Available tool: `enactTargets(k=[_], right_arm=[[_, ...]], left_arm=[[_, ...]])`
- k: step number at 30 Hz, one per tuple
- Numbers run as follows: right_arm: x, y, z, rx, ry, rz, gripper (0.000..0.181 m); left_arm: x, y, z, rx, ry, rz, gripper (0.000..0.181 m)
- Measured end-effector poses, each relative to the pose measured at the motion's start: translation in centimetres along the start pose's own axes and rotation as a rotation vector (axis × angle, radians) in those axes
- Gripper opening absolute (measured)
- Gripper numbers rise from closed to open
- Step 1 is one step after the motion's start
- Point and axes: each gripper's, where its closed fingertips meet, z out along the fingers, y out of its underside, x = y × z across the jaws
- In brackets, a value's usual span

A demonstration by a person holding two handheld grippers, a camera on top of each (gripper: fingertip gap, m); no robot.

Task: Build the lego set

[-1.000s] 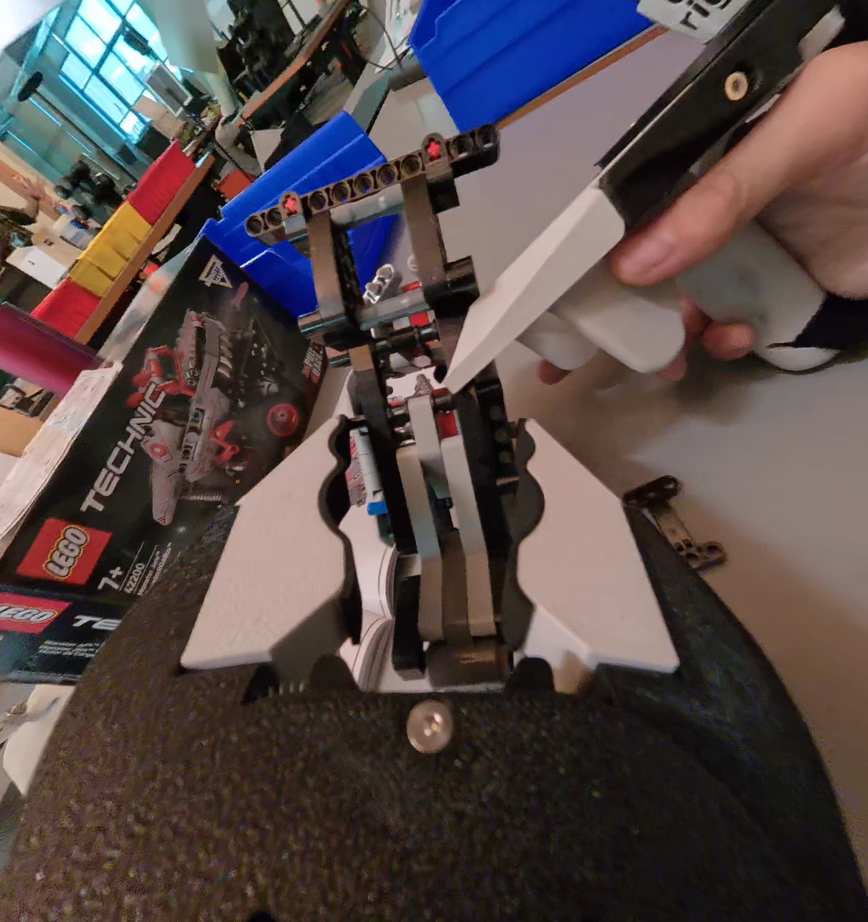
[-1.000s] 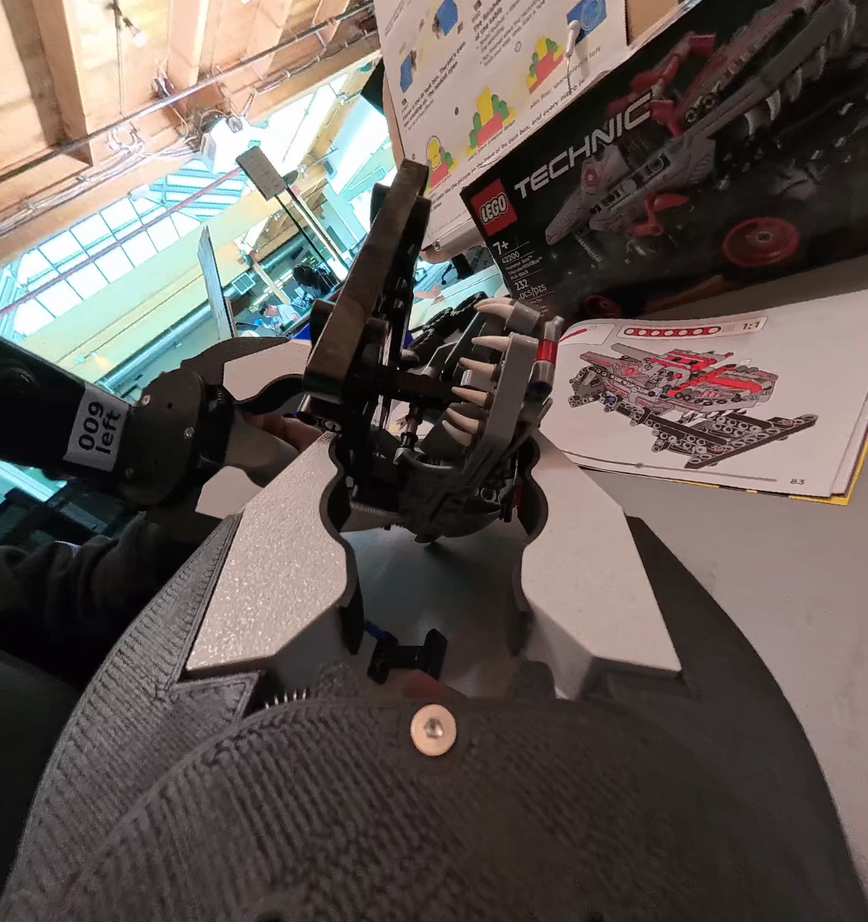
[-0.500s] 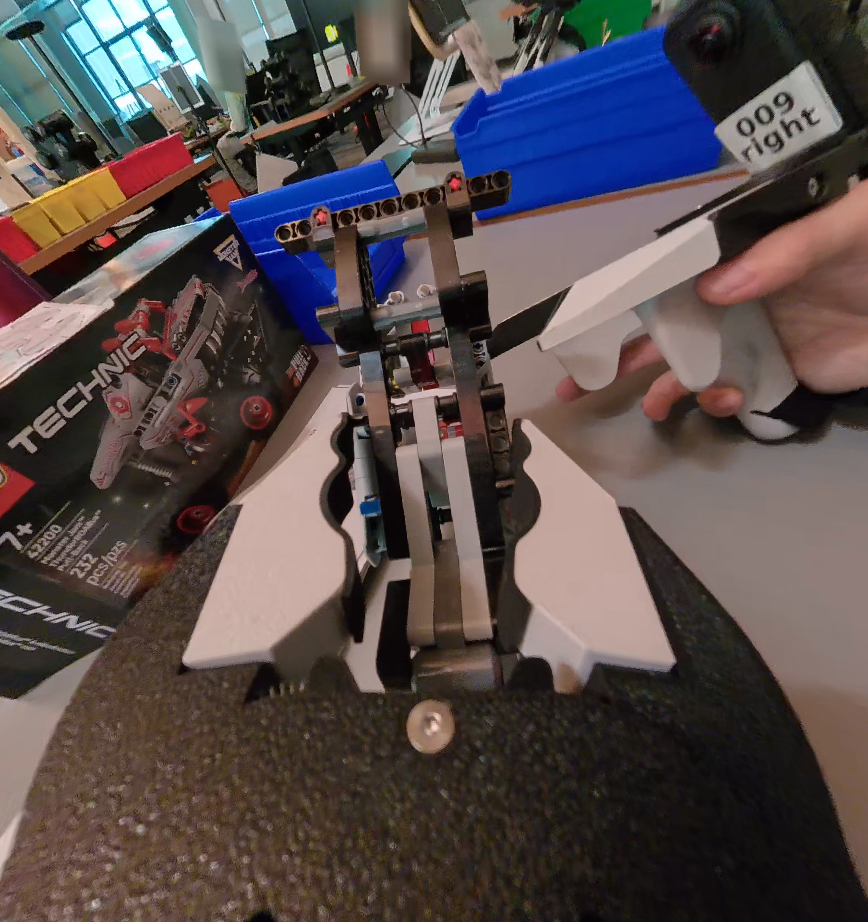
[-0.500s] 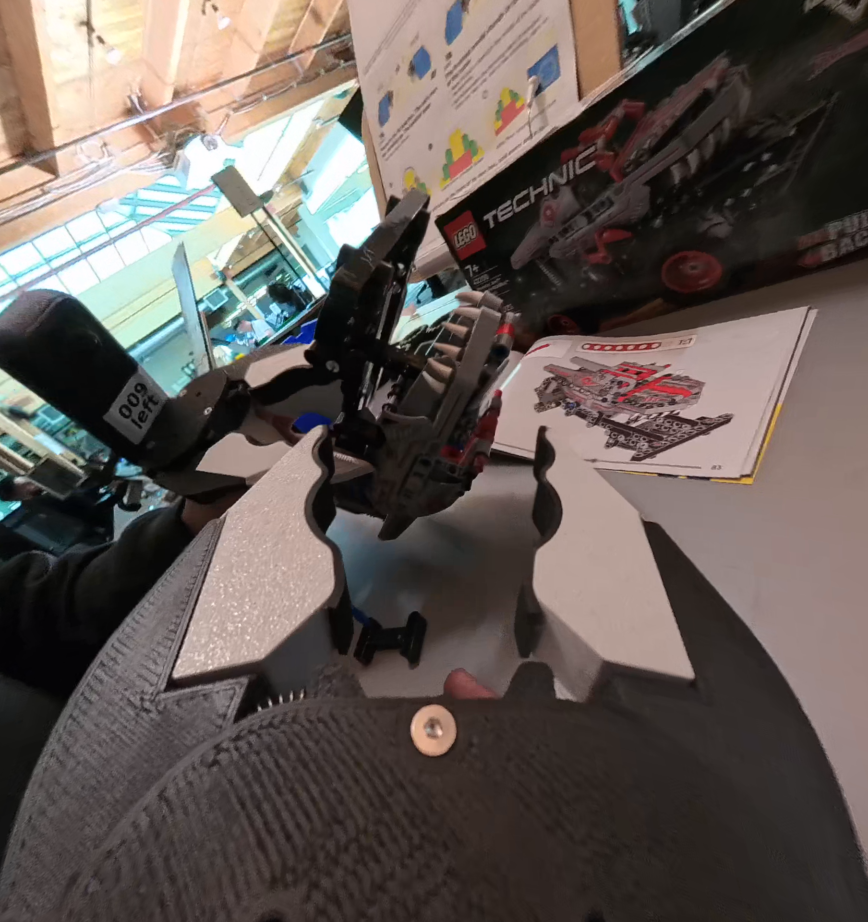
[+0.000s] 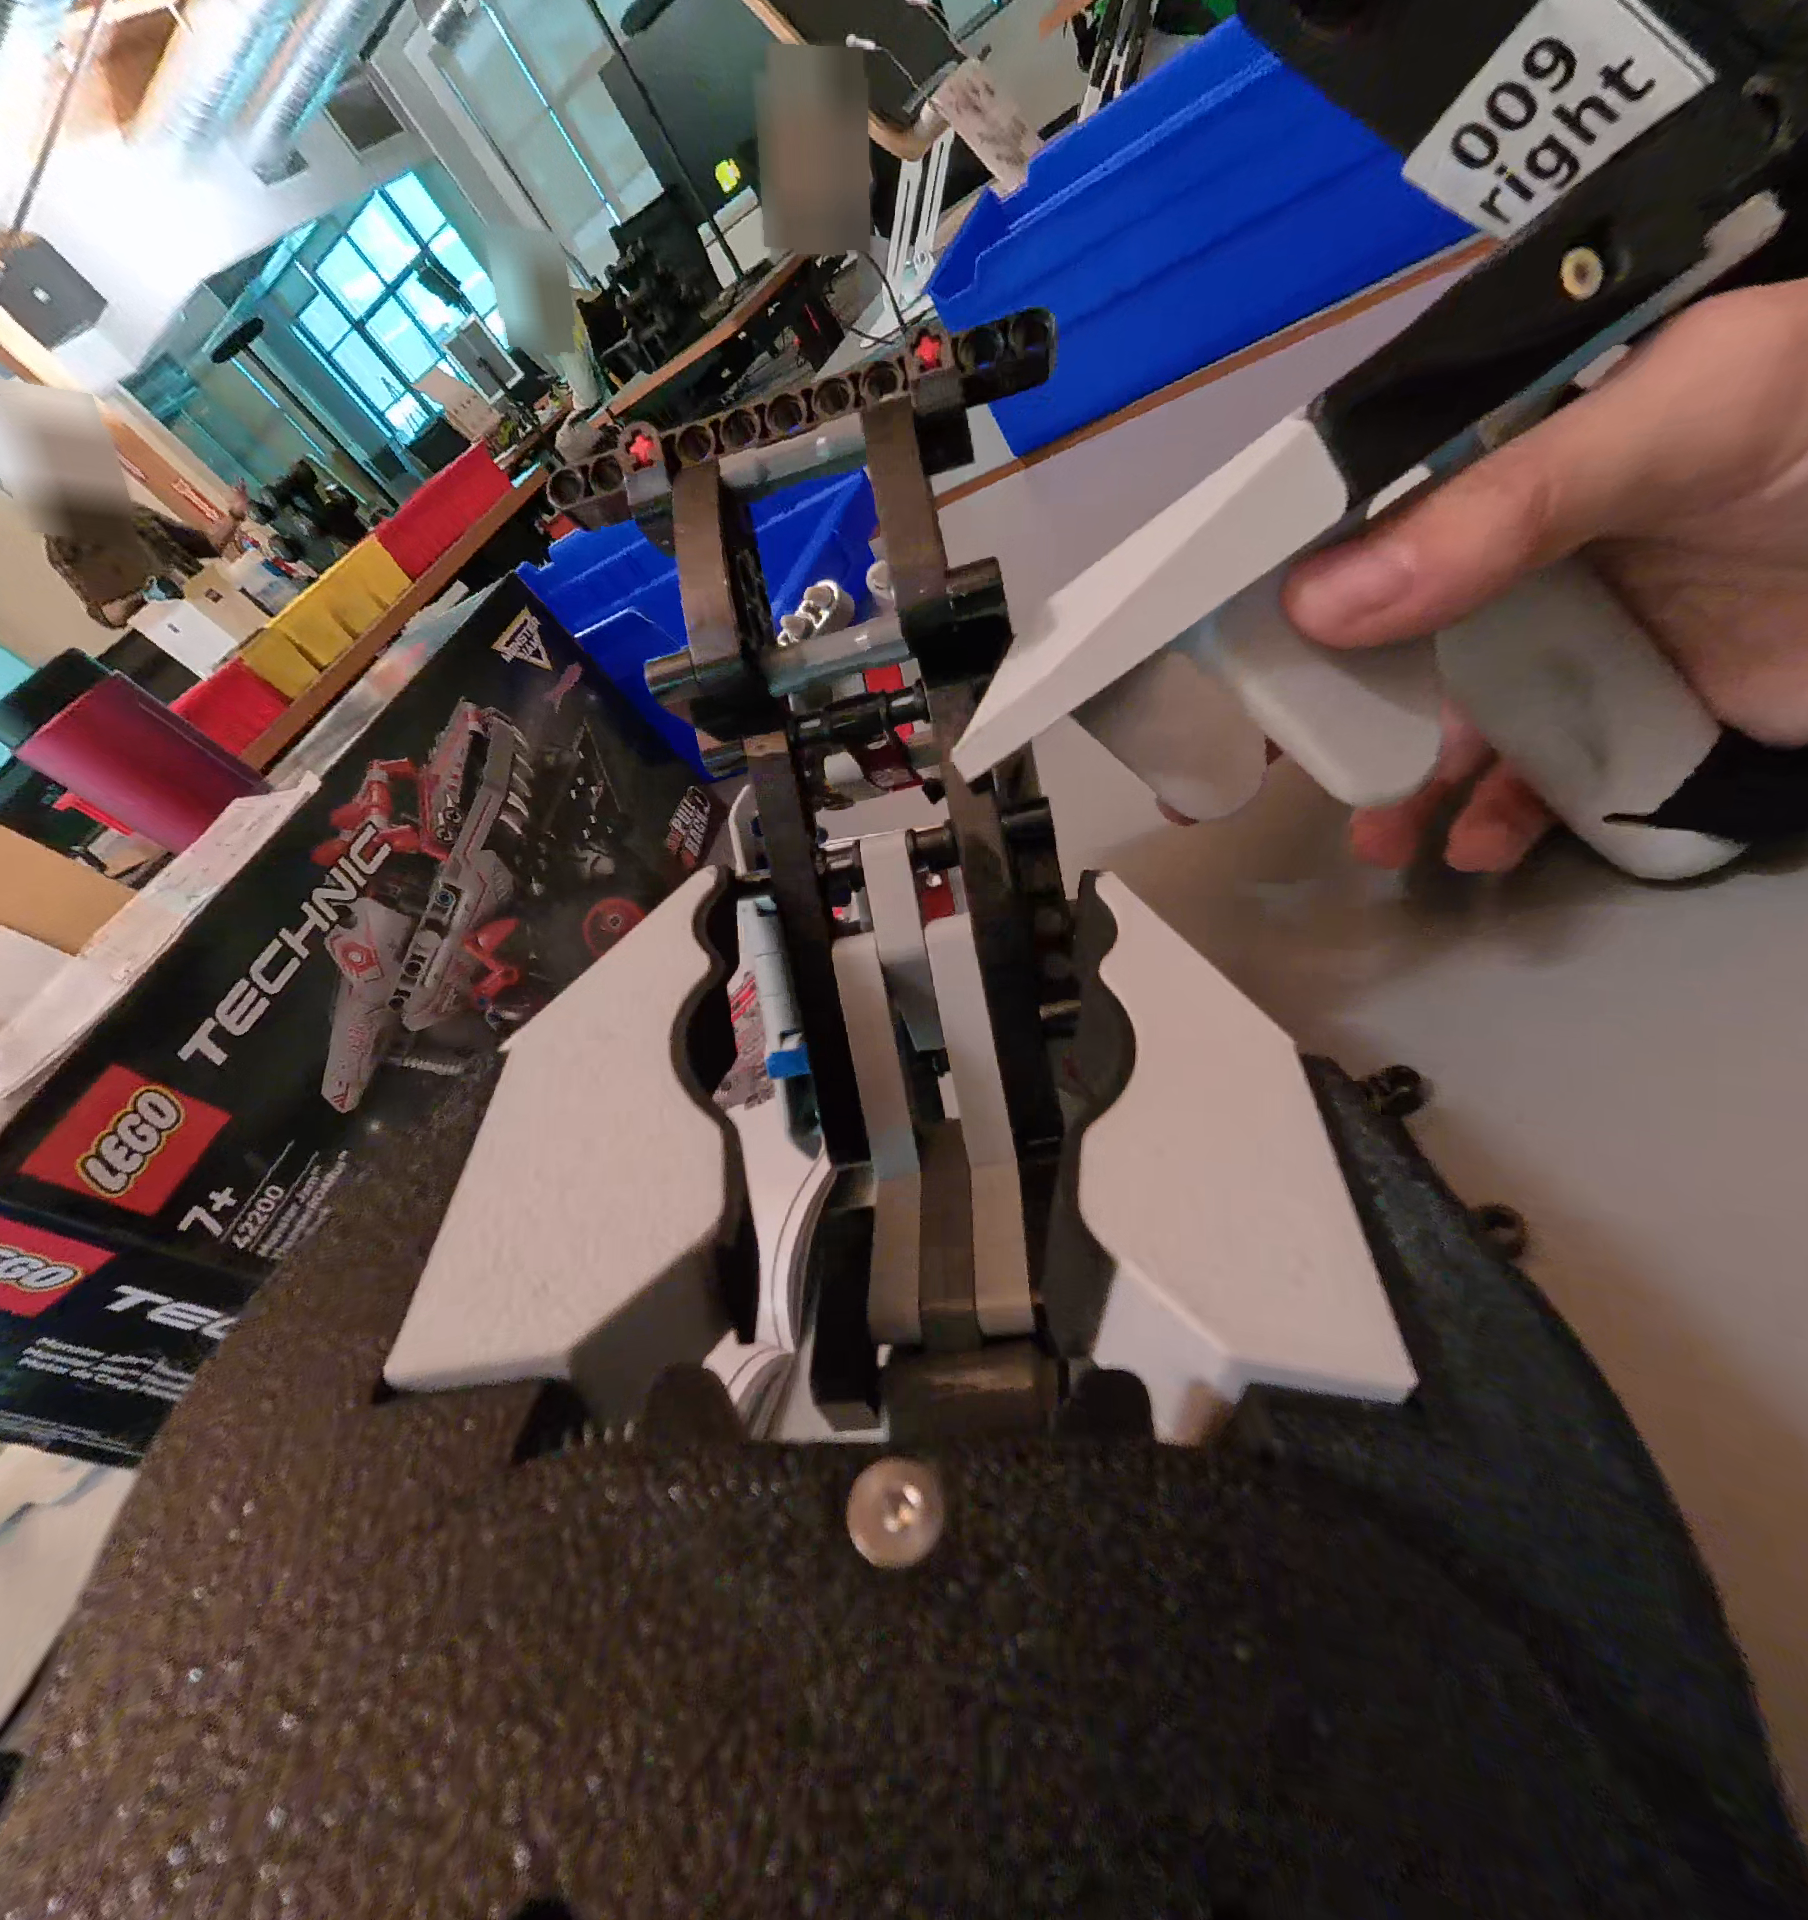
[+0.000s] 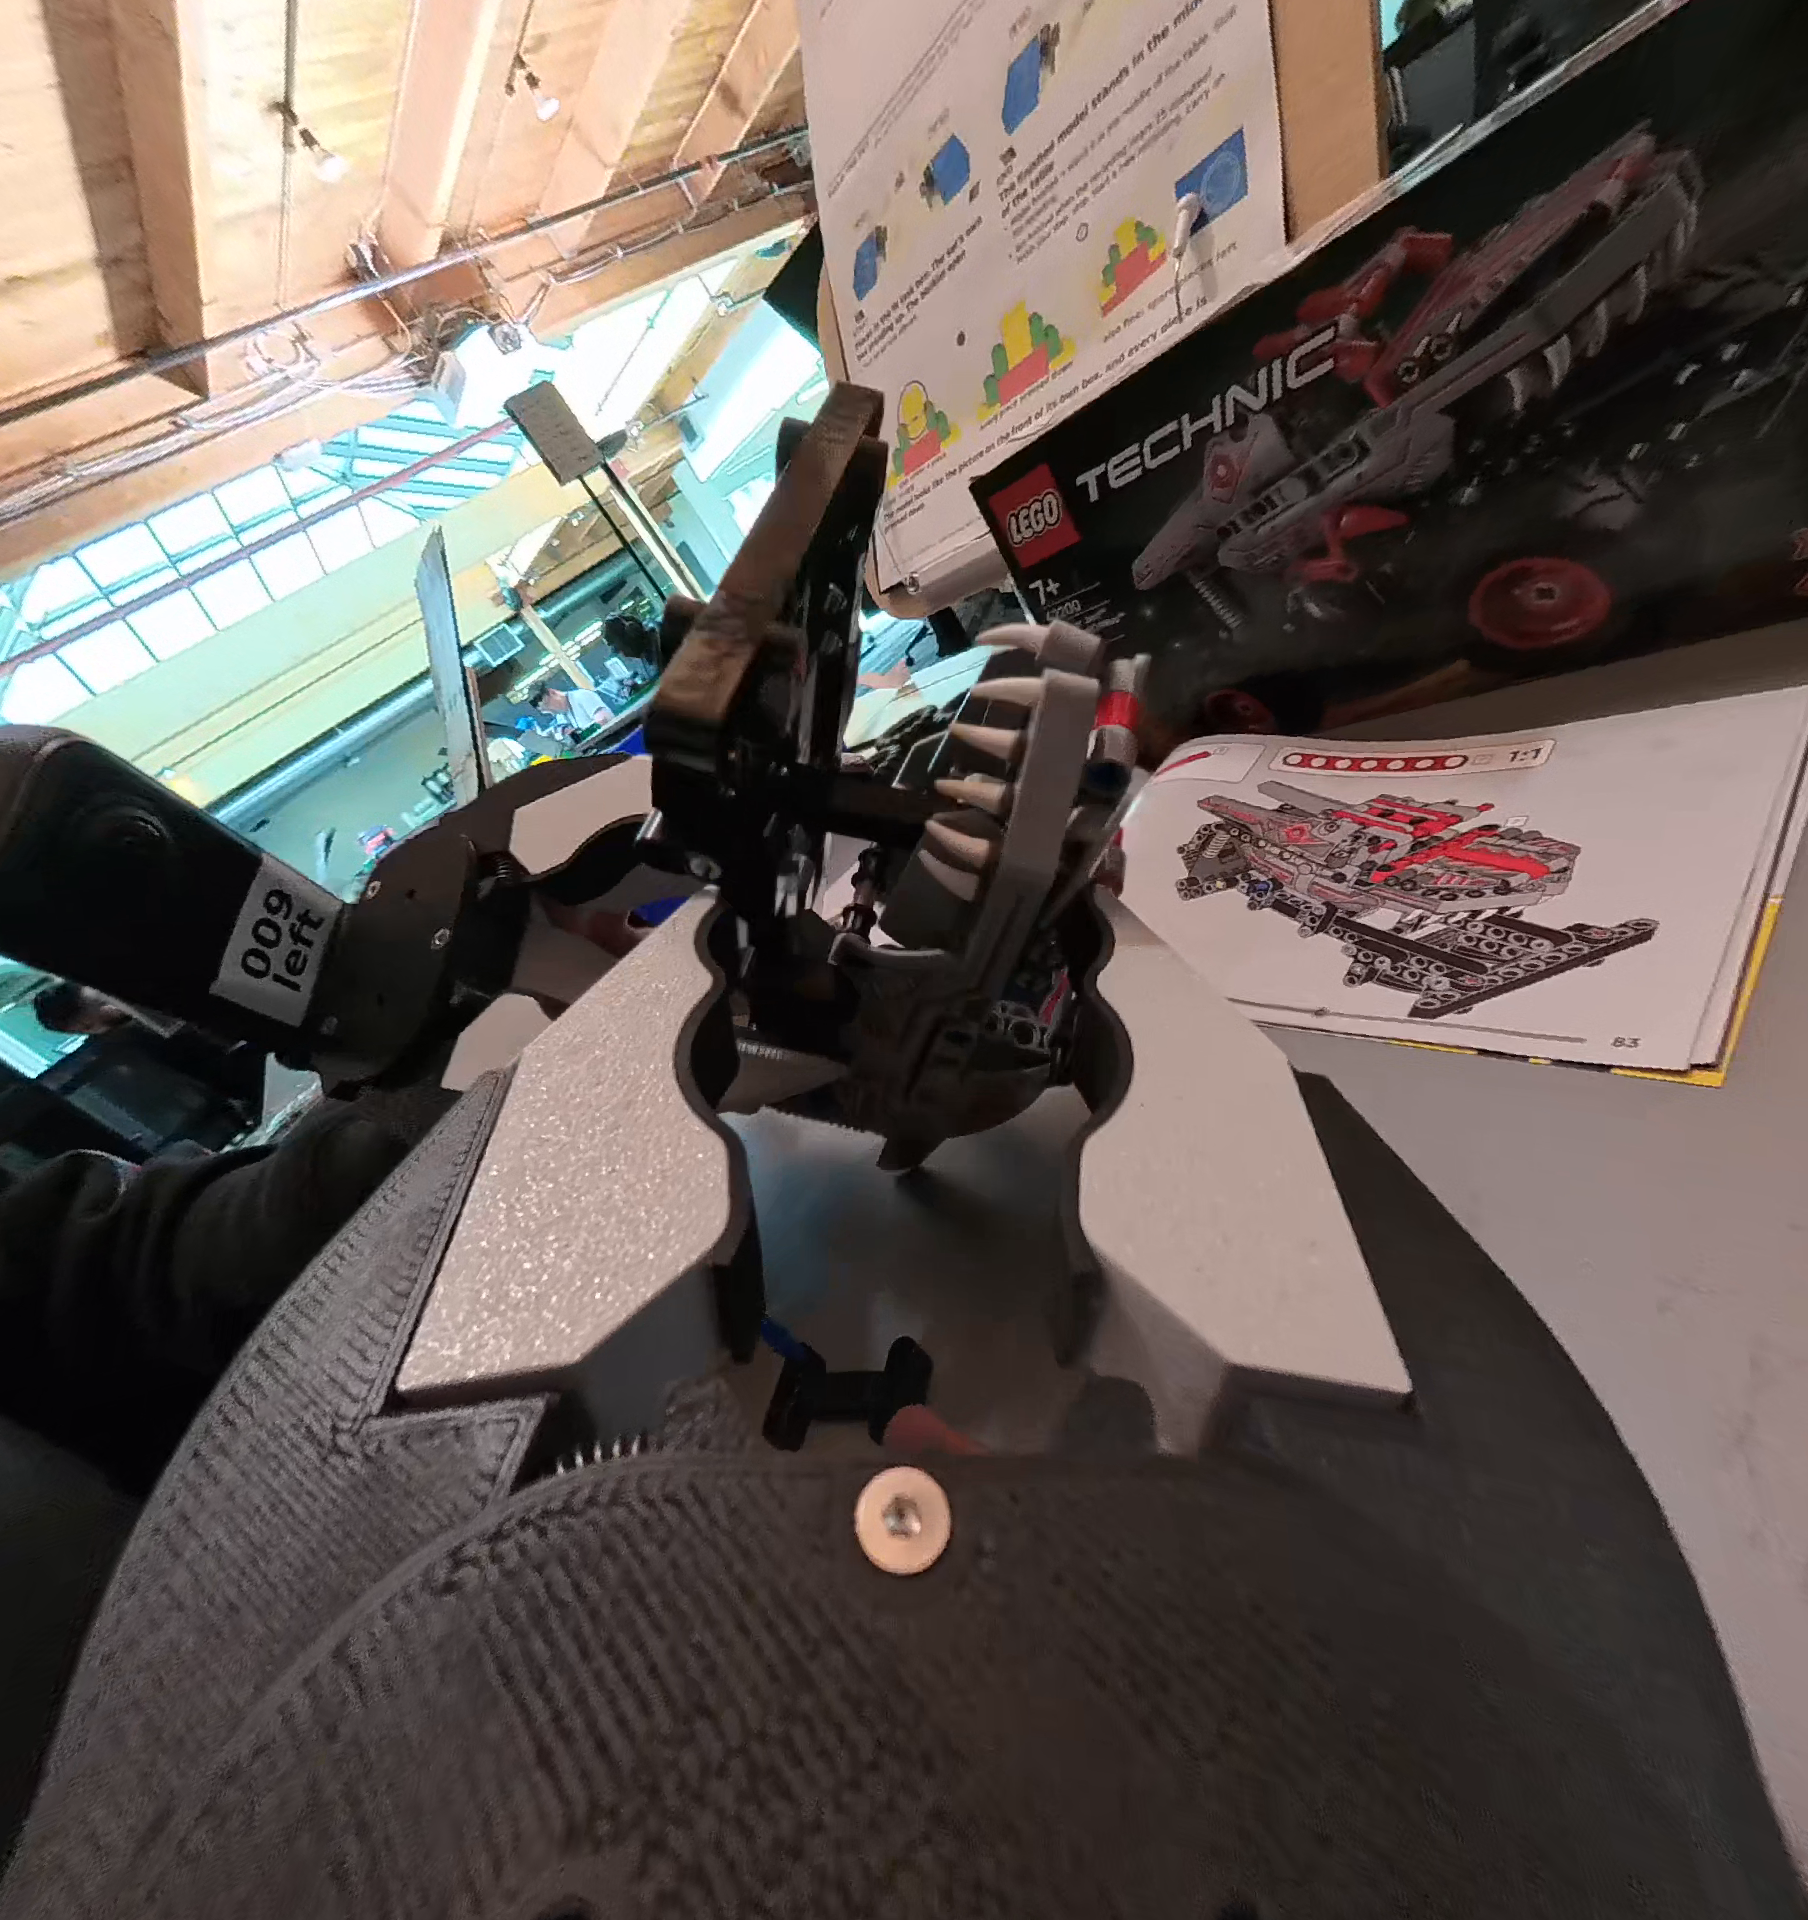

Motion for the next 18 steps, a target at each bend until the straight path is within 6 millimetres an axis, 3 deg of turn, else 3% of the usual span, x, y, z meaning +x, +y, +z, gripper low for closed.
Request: enactTargets(k=[7,11,18], right_arm=[[-0.11,-0.16,-0.16,0.01,0.009,-0.029,0.063],[-0.23,-0.36,-0.25,0.017,0.005,-0.056,0.062],[-0.72,-0.36,-0.15,0.018,-0.008,-0.094,0.062]], left_arm=[[0.18,-0.05,-0.02,-0.051,0.015,-0.001,0.063],[0.79,-0.53,-0.44,-0.1,0.121,-0.117,0.07],[0.18,-0.84,-0.69,-0.115,0.061,-0.232,0.058]])
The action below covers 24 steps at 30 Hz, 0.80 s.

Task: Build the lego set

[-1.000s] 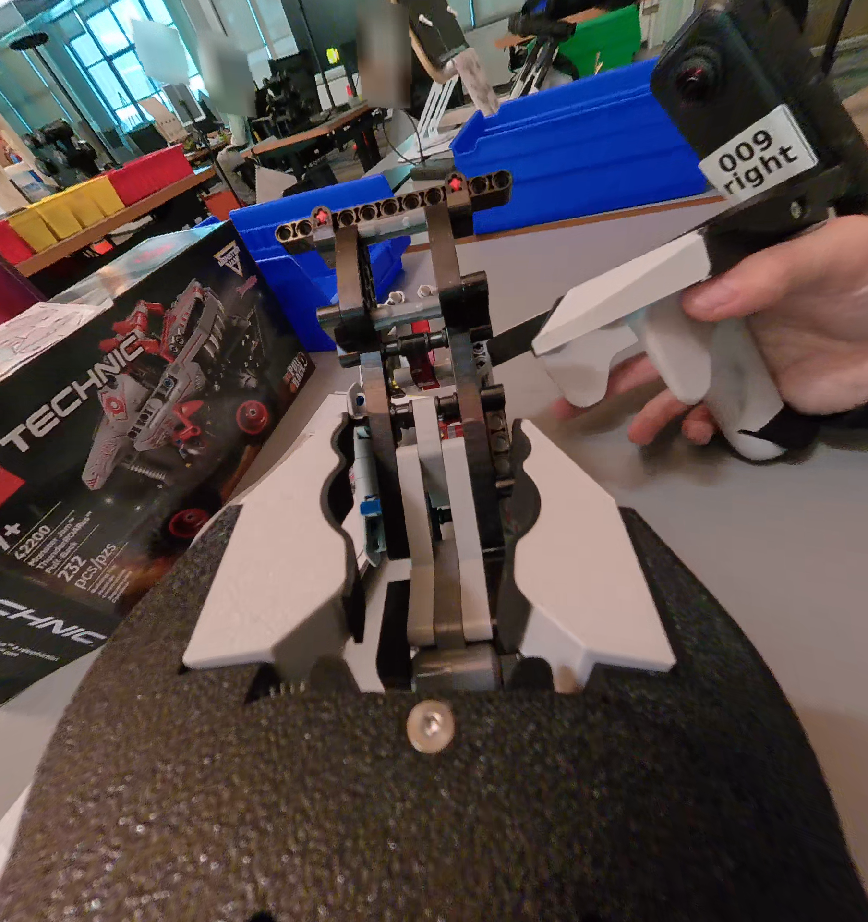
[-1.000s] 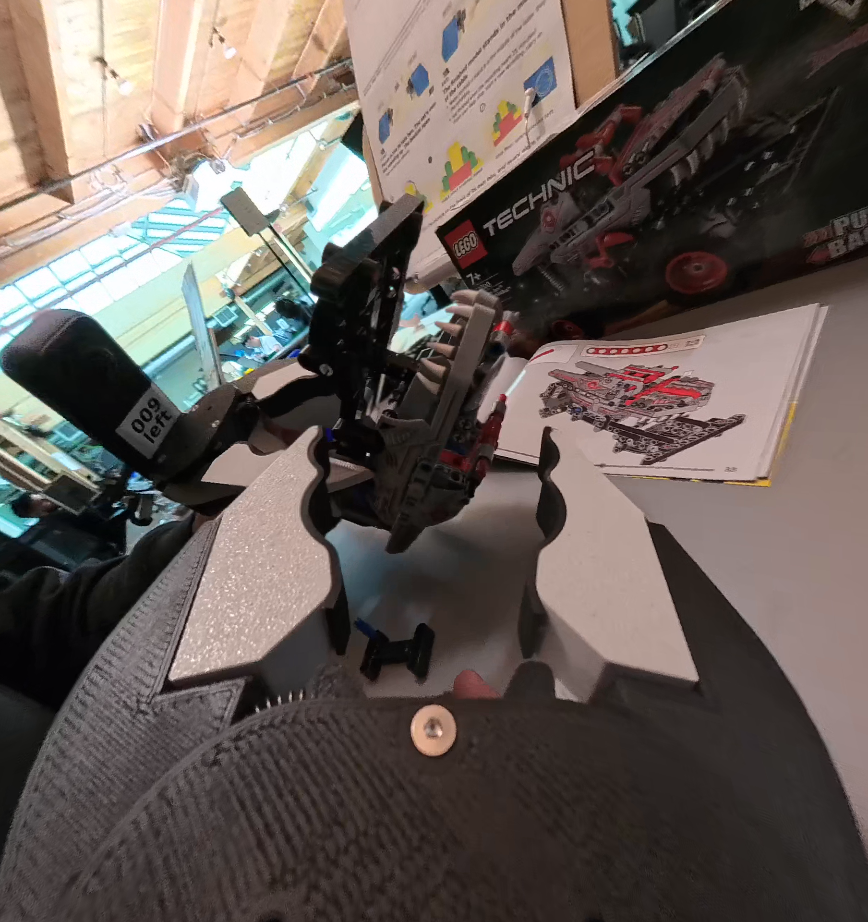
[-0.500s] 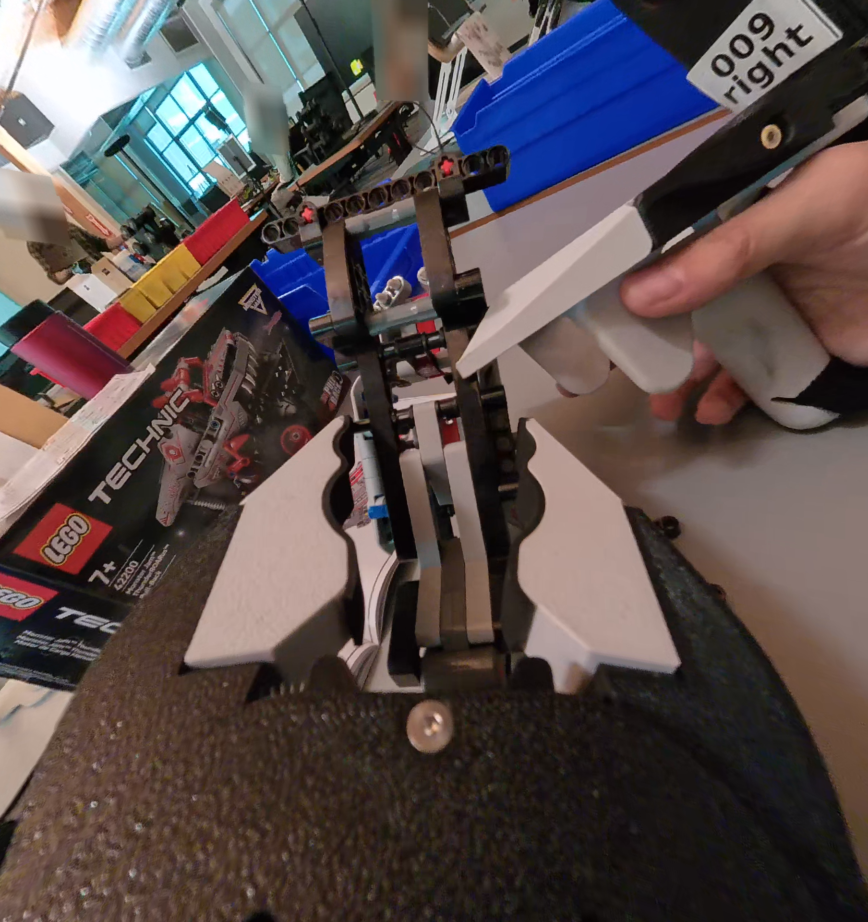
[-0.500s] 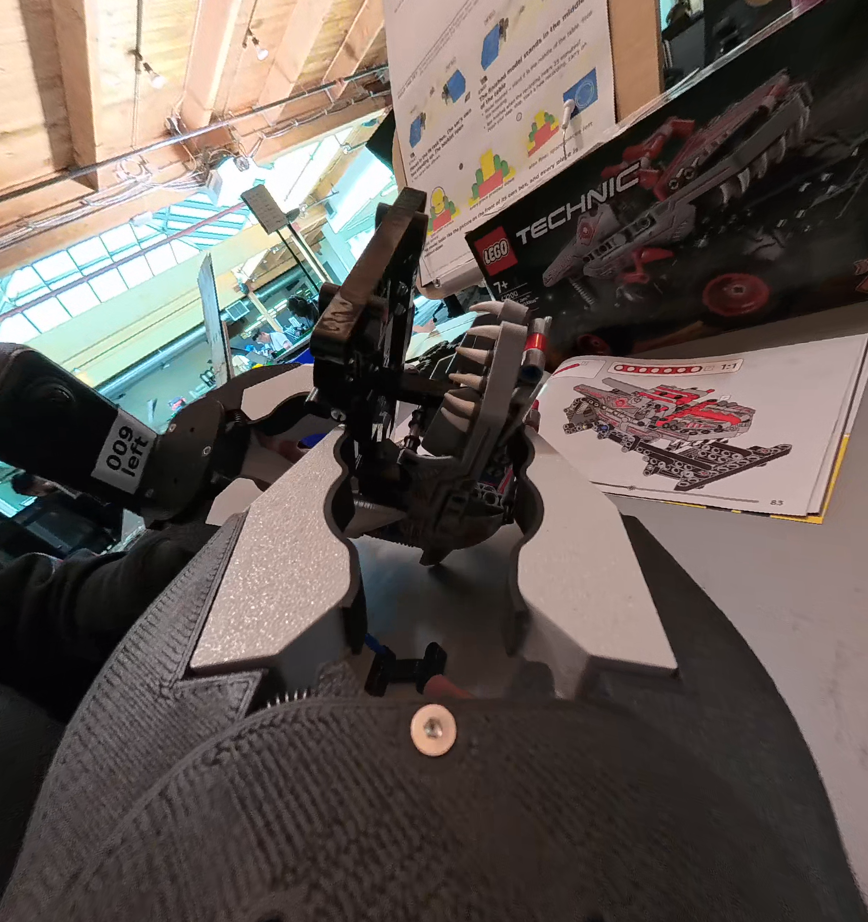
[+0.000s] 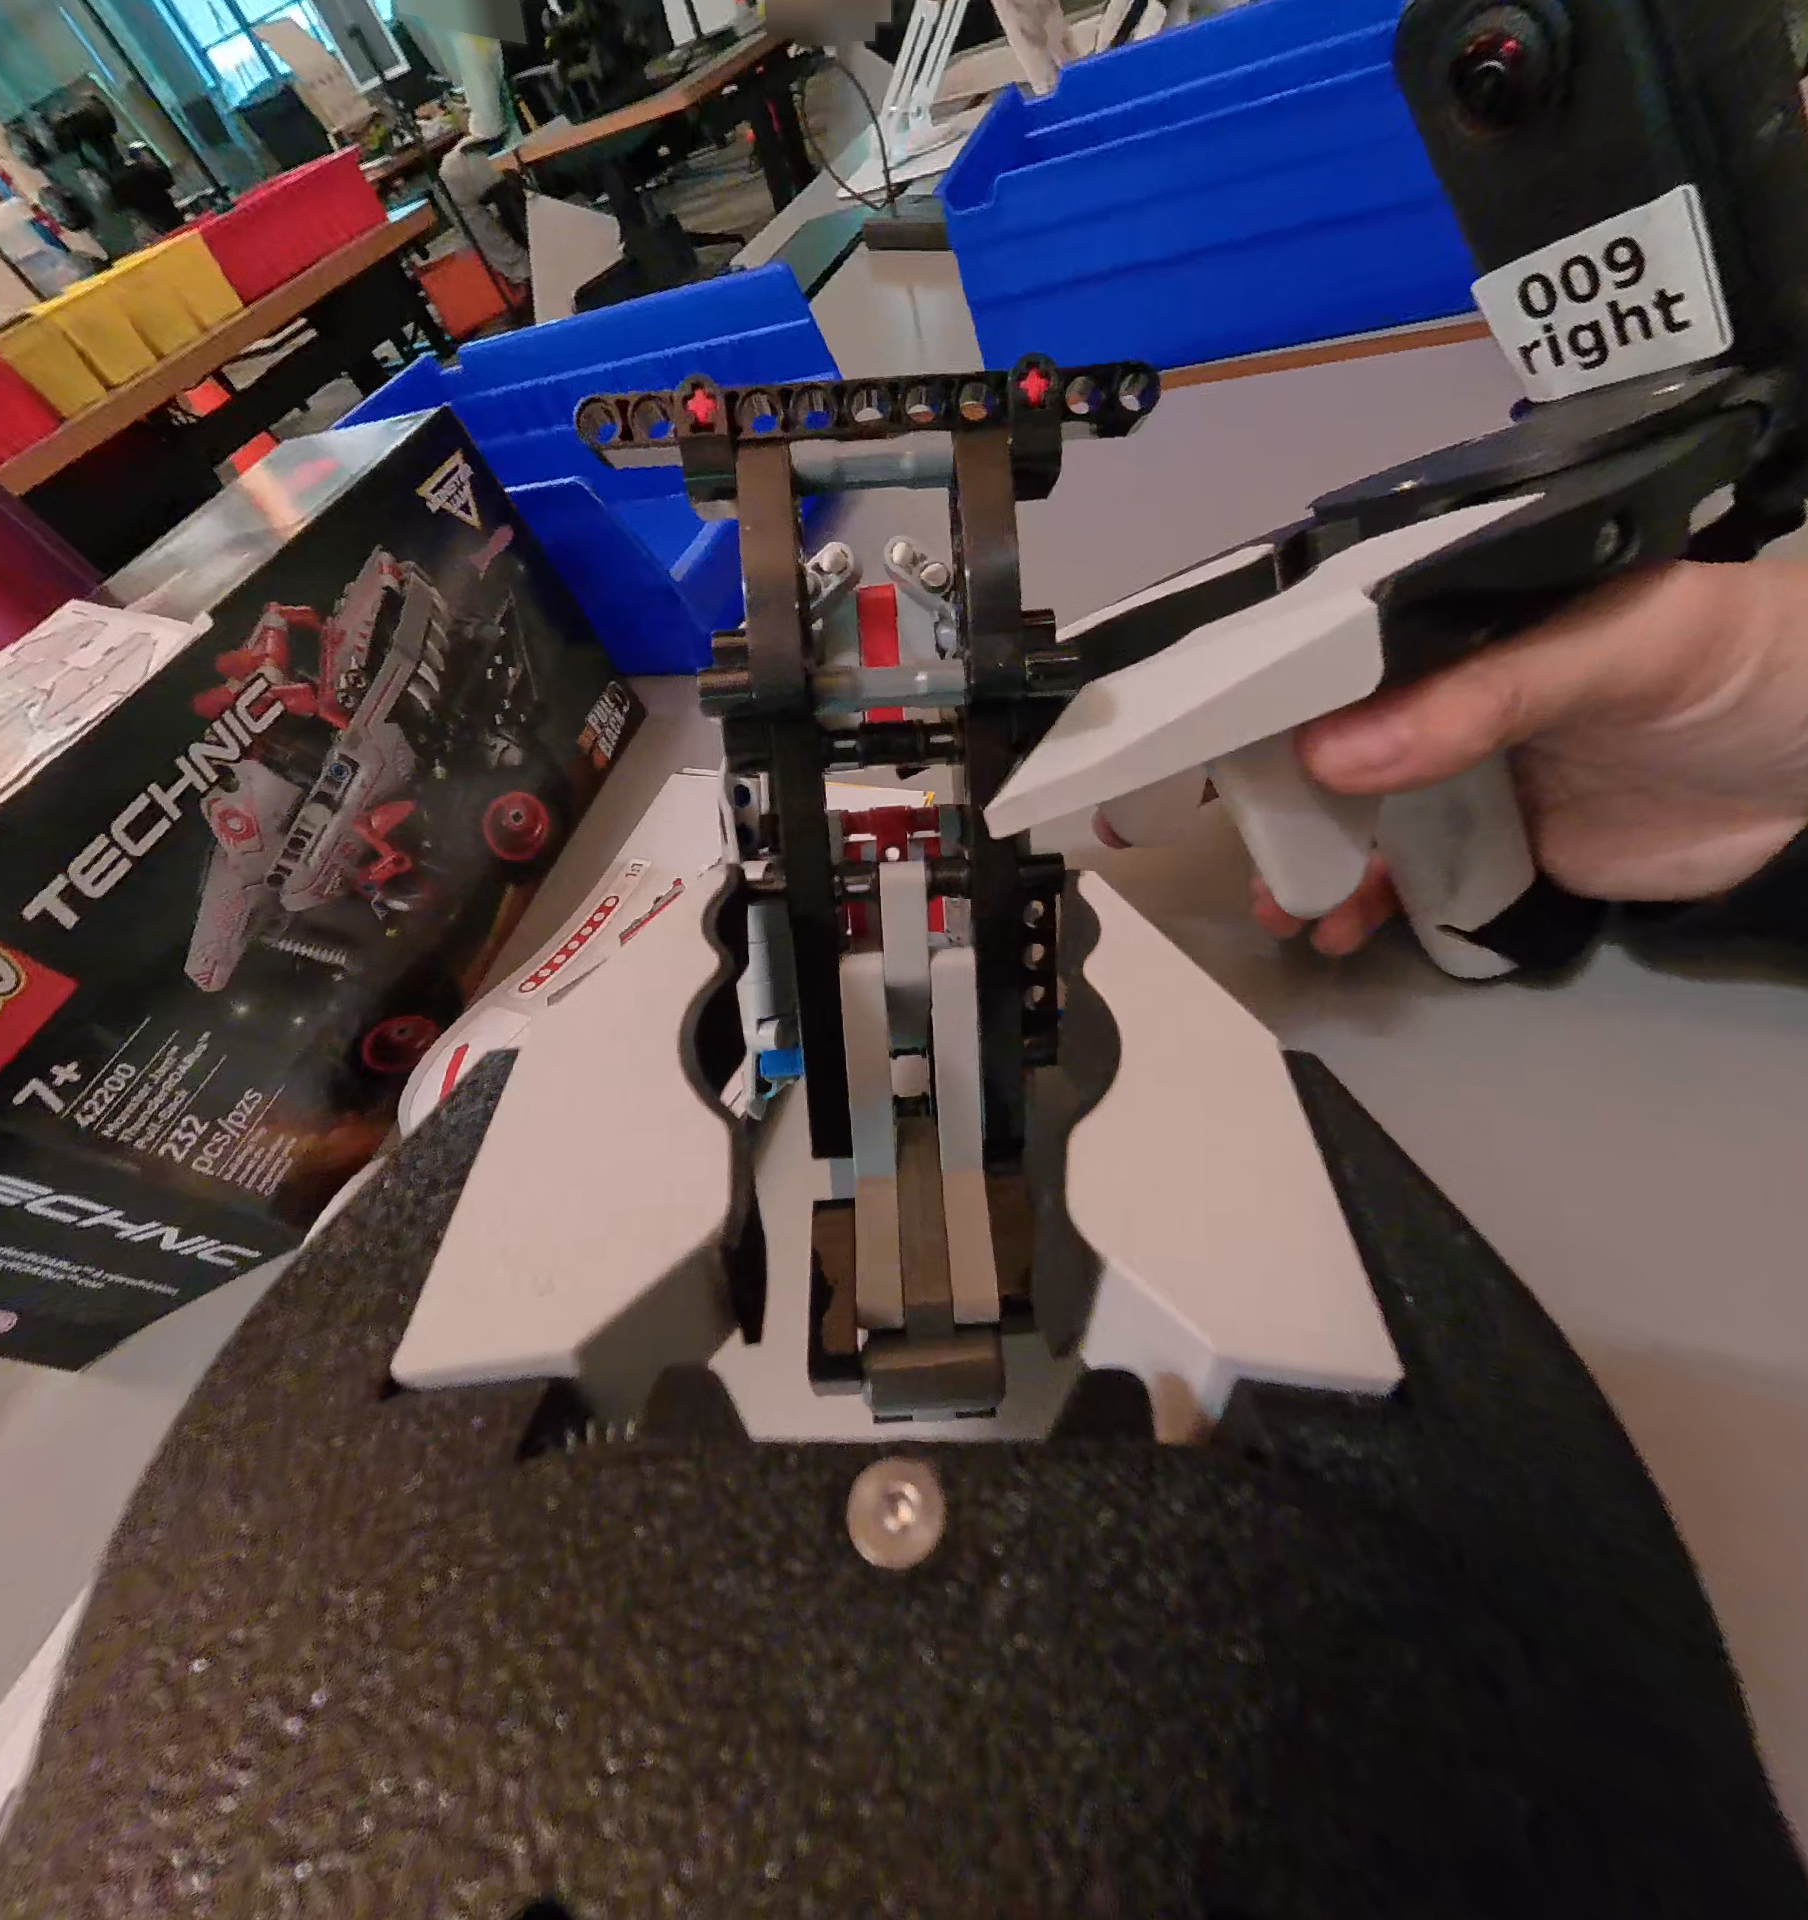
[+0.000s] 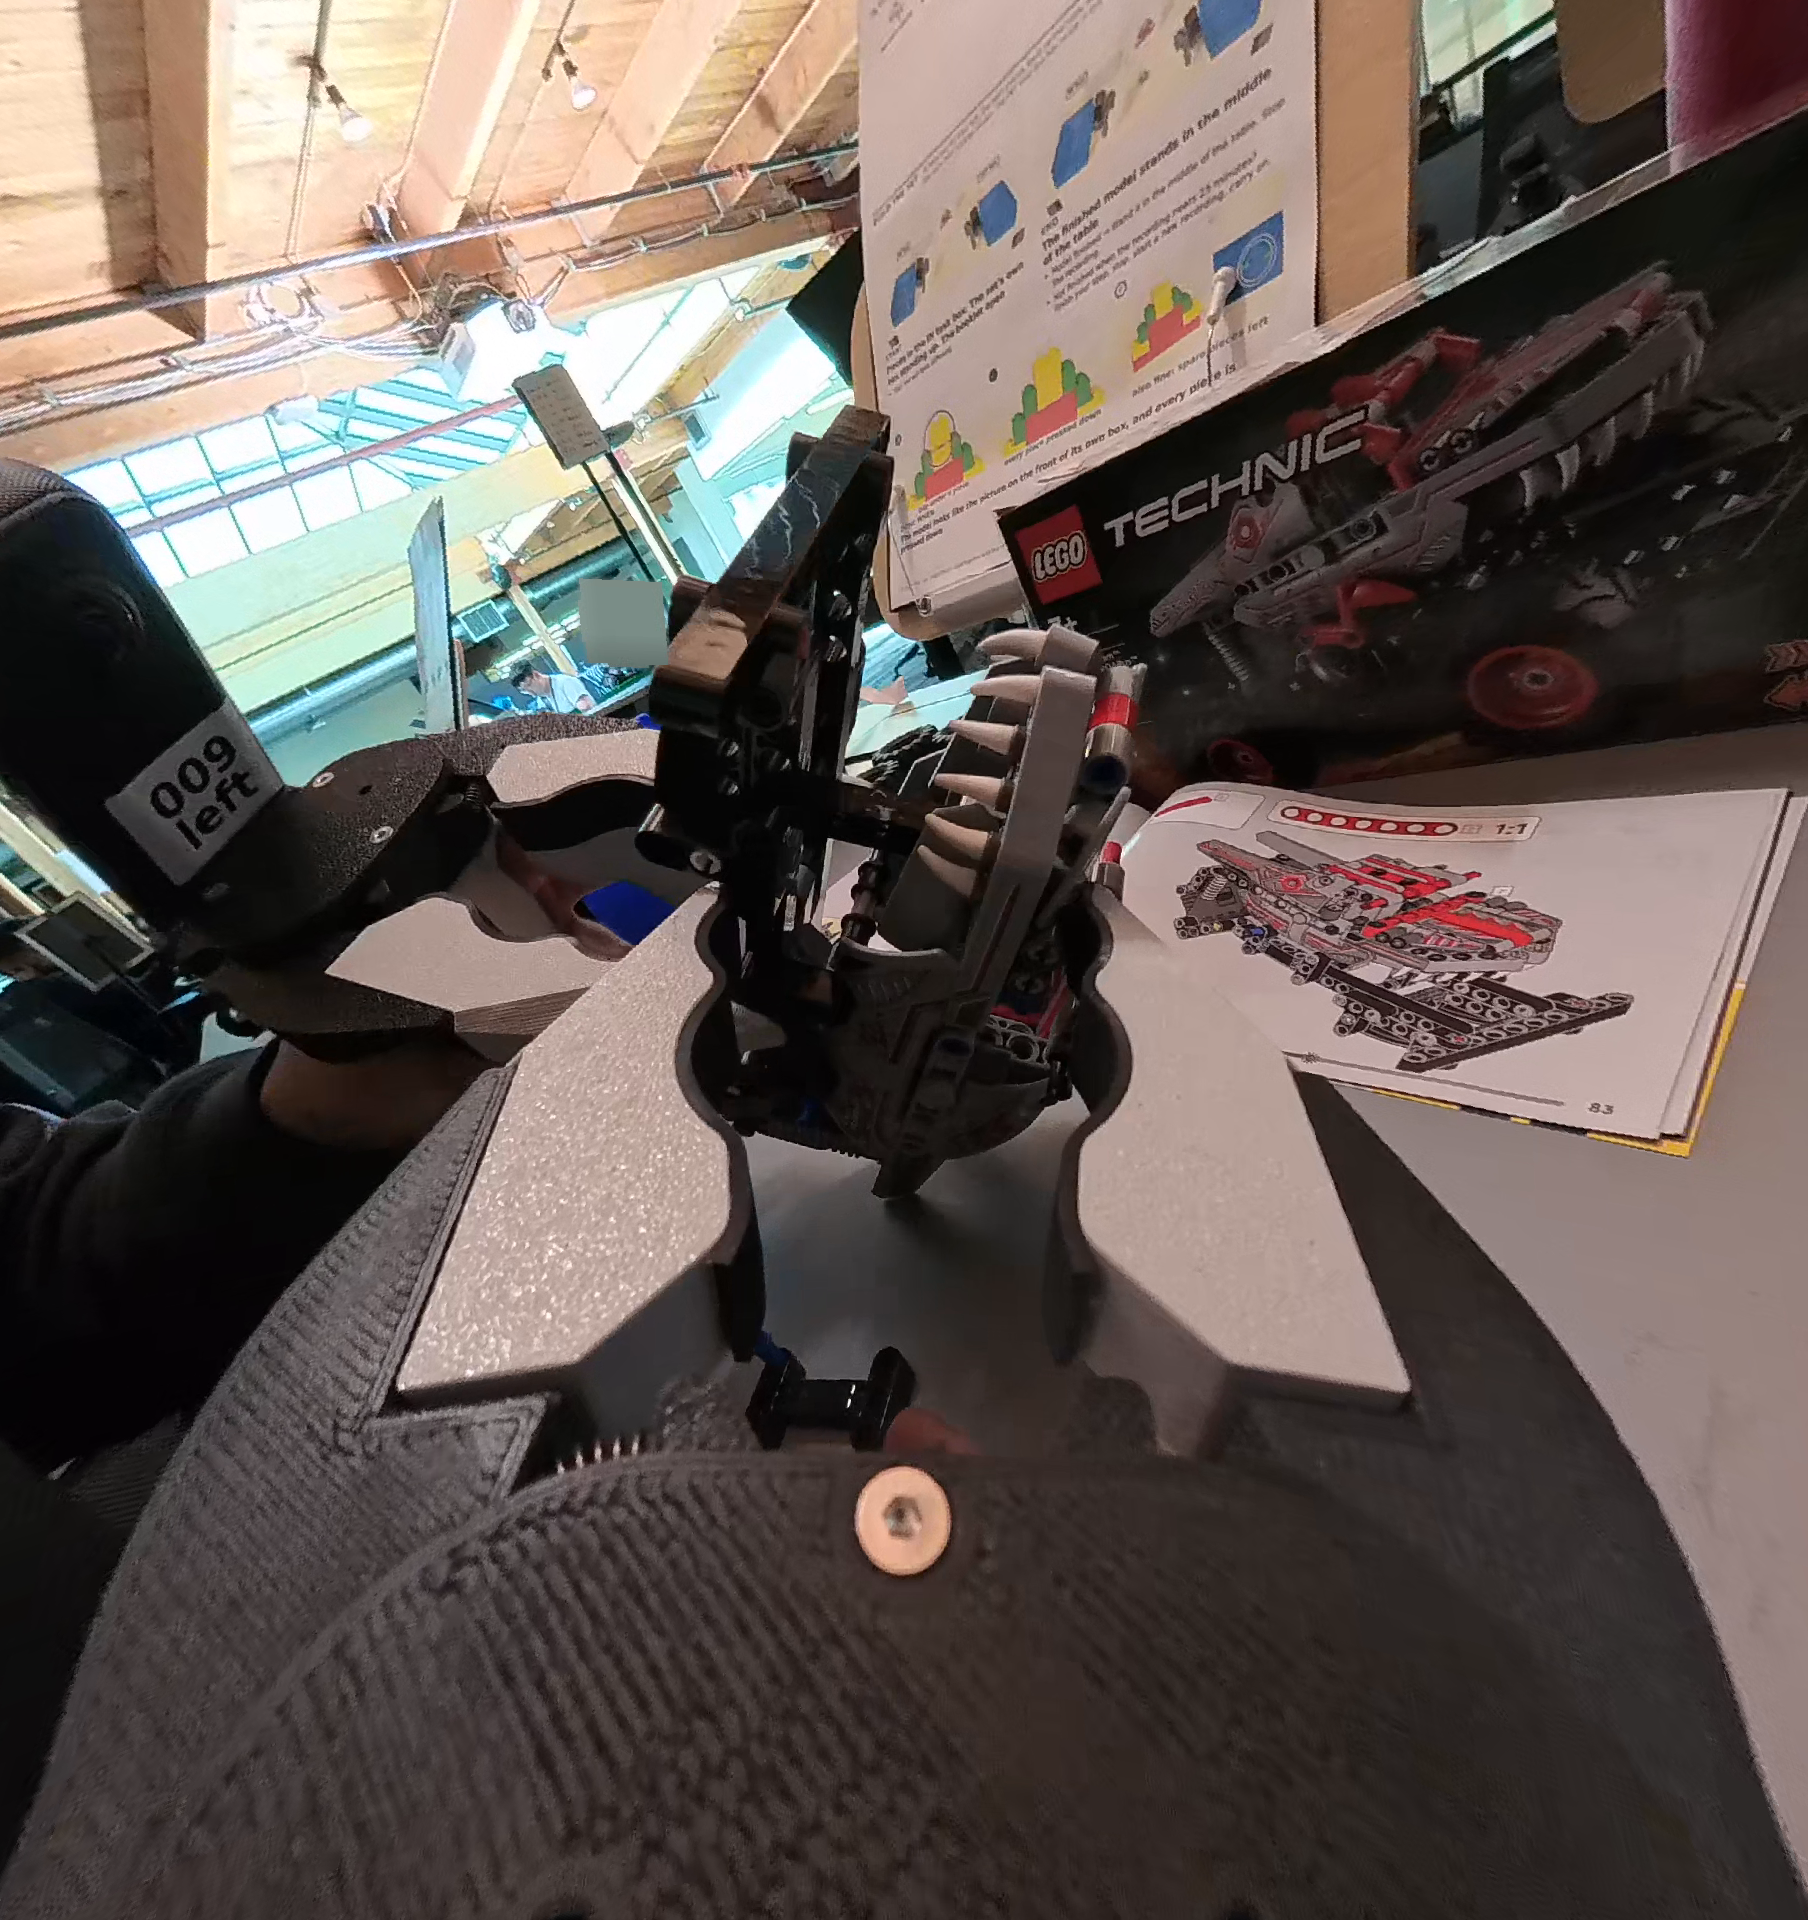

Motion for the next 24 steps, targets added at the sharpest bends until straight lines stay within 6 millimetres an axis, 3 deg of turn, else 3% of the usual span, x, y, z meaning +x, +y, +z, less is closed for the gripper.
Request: enactTargets(k=[10,19,24], right_arm=[[-0.2,-0.2,-0.2,0.011,0.01,-0.053,0.063],[-0.2,-1.0,-0.8,-0.007,-0.05,-0.205,0.064],[-1.0,-0.9,-2.1,-0.045,-0.187,-0.307,0.064]], left_arm=[[0.1,-0.2,-0.1,0.058,-0.056,0.063,0.056],[1.3,-1.5,-0.4,0.162,-0.123,0.299,0.059],[1.2,-1.7,-0.6,0.147,-0.062,0.212,0.082]])
